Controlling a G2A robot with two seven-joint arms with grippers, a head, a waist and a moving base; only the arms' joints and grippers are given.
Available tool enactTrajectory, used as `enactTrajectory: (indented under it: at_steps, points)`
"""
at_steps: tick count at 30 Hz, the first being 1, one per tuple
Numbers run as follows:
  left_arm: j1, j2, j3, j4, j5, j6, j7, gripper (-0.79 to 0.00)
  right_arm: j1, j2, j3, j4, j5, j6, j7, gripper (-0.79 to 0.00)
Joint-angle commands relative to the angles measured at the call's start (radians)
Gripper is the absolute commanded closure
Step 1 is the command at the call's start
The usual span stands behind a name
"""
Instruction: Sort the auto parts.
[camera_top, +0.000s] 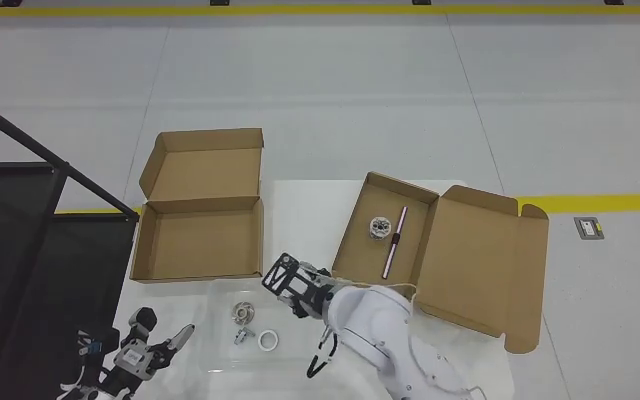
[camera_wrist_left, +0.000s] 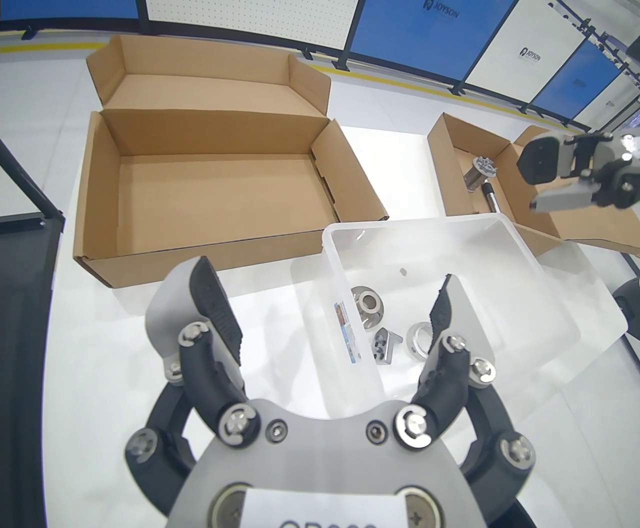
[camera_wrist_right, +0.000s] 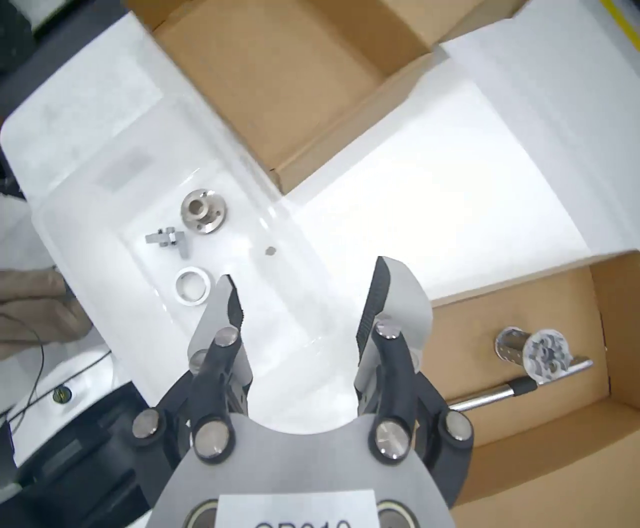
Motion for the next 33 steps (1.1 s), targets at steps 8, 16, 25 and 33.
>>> enactTrajectory:
  at_steps: [8,16,25,33]
  points:
    - [-0.002,0.000,0.005,-0.001,0.007,0.004,-0.003,-0.785,0.061,-0.041,-0.175,0.103,-0.033,0.027,0.063,-0.736]
    - [-0.004,0.000,0.007,0.000,0.009,0.007,-0.007,-0.785,0.087,-0.053,-0.179,0.143,-0.027,0.069,0.079,-0.785]
    - [-0.006,-0.002,0.016,-0.001,0.028,0.030,-0.001,-0.785,0.078,-0.052,-0.195,0.171,-0.039,0.020,0.045,-0.776]
    - [-0.011,-0.002,0.021,0.001,0.031,0.033,-0.007,-0.785,0.149,-0.099,-0.282,0.322,-0.020,0.016,0.064,-0.366]
